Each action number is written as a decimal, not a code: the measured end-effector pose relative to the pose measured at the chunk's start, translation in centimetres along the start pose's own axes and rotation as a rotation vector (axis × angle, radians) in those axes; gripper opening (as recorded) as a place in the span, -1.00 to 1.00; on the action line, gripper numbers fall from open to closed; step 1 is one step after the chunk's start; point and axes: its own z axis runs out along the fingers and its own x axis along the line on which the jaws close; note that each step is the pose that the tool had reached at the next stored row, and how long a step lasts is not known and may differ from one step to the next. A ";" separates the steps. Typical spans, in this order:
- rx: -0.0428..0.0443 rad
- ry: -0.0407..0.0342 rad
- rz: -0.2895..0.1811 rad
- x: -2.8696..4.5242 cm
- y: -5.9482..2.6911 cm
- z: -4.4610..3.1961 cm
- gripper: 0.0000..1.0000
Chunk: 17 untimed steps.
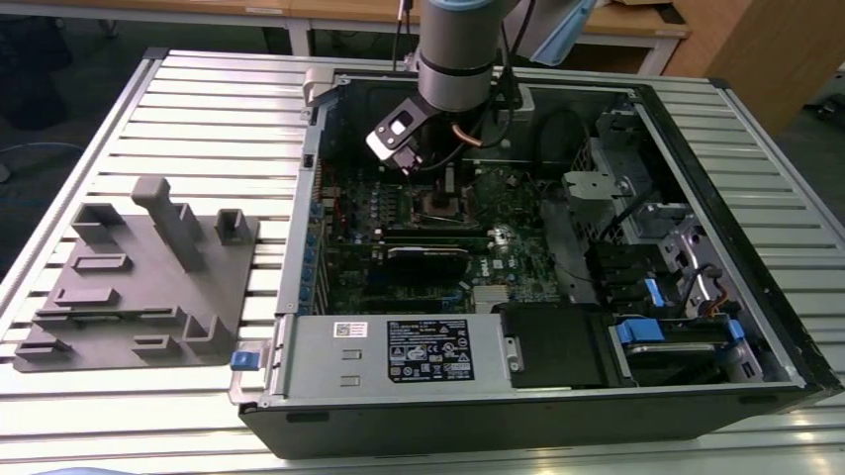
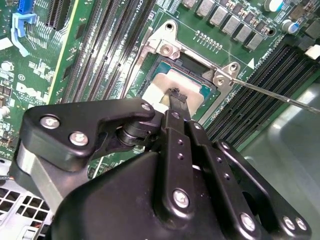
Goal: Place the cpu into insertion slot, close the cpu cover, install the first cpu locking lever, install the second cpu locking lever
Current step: 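Place the cpu into insertion slot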
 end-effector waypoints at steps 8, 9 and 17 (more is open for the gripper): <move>0.0001 -0.0003 0.000 0.00 -0.01 0.20 -0.79; -0.0002 0.0002 0.000 0.00 -0.01 0.23 -0.79; -0.0002 0.0005 0.000 0.01 0.01 -0.24 -0.79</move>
